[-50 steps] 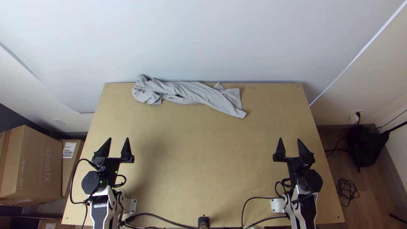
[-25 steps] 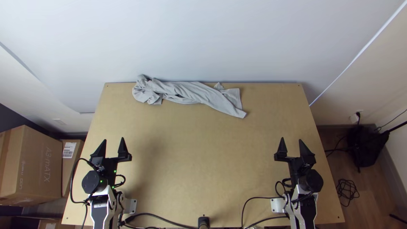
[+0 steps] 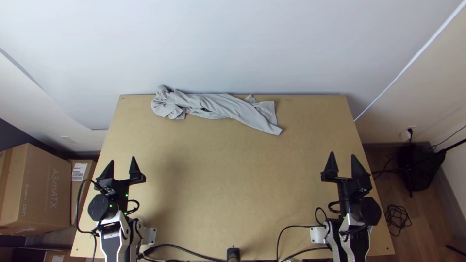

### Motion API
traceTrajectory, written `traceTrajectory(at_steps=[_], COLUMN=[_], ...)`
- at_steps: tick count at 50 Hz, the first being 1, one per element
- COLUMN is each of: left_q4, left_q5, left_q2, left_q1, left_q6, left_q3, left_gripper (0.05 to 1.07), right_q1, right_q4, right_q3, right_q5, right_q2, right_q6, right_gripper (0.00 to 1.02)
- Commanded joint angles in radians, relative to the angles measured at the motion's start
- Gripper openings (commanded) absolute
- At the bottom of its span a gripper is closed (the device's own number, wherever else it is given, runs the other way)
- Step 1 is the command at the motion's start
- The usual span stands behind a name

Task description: Fold the t-shirt

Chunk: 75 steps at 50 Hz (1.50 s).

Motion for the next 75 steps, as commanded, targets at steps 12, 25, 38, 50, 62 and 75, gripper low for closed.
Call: traceTrajectory(at_steps=[12, 25, 38, 50, 62, 75], left_q4=[-0.099, -0.366, -0.756, -0.843, -0.813, -0.688], left_q5=[0.000, 0.000, 0.002, 0.002, 0.000, -0.001], left_q2=[0.418, 0.725, 1.082, 1.240, 1.370, 1.550], left_q1=[0.007, -0.039, -0.043, -0.069, -0.159, -0.224], left_q6=[-0.053, -0.111, -0.163, -0.166, -0.108, -0.086], left_q3=[0.504, 0.943, 1.385, 1.513, 1.446, 1.426], left_gripper=[1.03, 1.03, 1.03, 1.03, 1.03, 1.03], right_q1=[0.056, 0.151, 0.266, 0.359, 0.369, 0.303], right_q4=[0.076, -0.174, -0.426, -0.524, -0.584, -0.688], right_q3=[0.375, 0.847, 1.285, 1.493, 1.545, 1.545], right_q5=[-0.001, -0.004, -0.025, -0.027, -0.027, -0.028], right_q2=[0.406, 0.821, 1.176, 1.418, 1.558, 1.627], right_q6=[-0.030, -0.030, -0.005, 0.077, 0.192, 0.245], right_gripper=[0.99, 0.99, 0.99, 0.99, 0.99, 0.99])
